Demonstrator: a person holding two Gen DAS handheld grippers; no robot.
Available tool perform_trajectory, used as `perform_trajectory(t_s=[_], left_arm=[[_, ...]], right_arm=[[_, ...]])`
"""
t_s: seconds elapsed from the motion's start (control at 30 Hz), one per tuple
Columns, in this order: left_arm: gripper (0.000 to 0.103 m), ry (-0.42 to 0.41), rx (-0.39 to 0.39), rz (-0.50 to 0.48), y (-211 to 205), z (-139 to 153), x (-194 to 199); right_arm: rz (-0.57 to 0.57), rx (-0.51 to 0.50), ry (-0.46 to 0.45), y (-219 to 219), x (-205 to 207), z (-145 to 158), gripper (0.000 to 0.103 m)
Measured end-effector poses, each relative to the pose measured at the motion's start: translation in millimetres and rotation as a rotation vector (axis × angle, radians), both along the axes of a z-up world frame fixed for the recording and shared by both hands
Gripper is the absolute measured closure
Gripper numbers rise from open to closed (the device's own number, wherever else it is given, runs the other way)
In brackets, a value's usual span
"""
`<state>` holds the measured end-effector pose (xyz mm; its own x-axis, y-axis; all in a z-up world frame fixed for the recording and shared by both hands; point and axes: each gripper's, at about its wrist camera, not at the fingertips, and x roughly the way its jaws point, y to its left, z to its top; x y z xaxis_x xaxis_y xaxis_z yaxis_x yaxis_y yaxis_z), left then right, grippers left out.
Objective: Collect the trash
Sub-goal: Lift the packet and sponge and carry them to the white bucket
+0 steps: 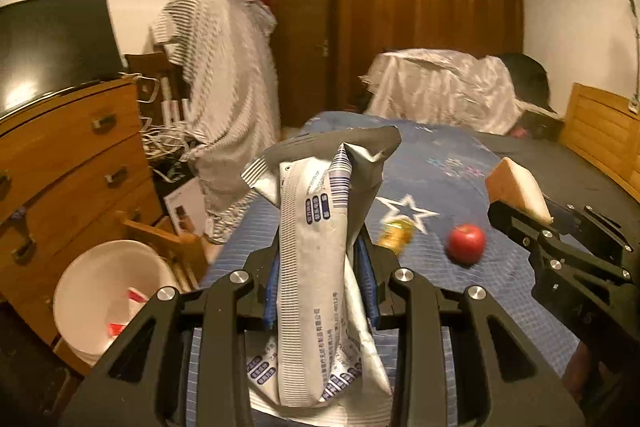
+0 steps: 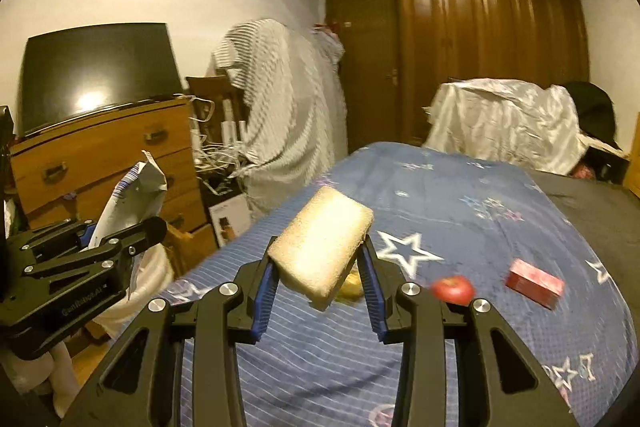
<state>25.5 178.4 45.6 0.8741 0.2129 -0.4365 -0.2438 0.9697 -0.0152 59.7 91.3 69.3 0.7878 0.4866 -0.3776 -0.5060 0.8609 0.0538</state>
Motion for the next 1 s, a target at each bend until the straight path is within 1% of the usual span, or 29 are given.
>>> perform_trajectory(t_s=[0.23, 0.47, 0.77, 0.83, 0.87, 1.0], left_arm=[[0.073, -0.011, -0.002, 0.107, 56.1, 12.1, -20.0], [0.073, -0.005, -0.003, 0.204, 112.7, 16.4, -41.9], [0.073, 0.014, -0.025, 0.295, 172.4, 14.6, -57.9], [0.073, 0.025, -0.034, 0.317, 188.3, 11.6, -61.5], [0.073, 0.028, -0.04, 0.328, 195.7, 10.4, -63.4], [0.073, 0.045, -0.059, 0.358, 216.9, 5.1, -67.9]], right_arm=[[0.116, 0.003, 0.007, 77.5, 3.9, 22.9, 0.063], [0.225, -0.009, 0.017, 162.7, 0.4, 40.6, 0.063], [0.347, -0.047, 0.039, 270.0, -2.8, 52.3, 0.063], [0.371, -0.065, 0.039, 291.9, -3.0, 53.0, 0.063], [0.38, -0.068, 0.041, 294.2, -3.9, 52.6, 0.063], [0.43, -0.098, 0.063, 339.8, -4.0, 52.7, 0.063]])
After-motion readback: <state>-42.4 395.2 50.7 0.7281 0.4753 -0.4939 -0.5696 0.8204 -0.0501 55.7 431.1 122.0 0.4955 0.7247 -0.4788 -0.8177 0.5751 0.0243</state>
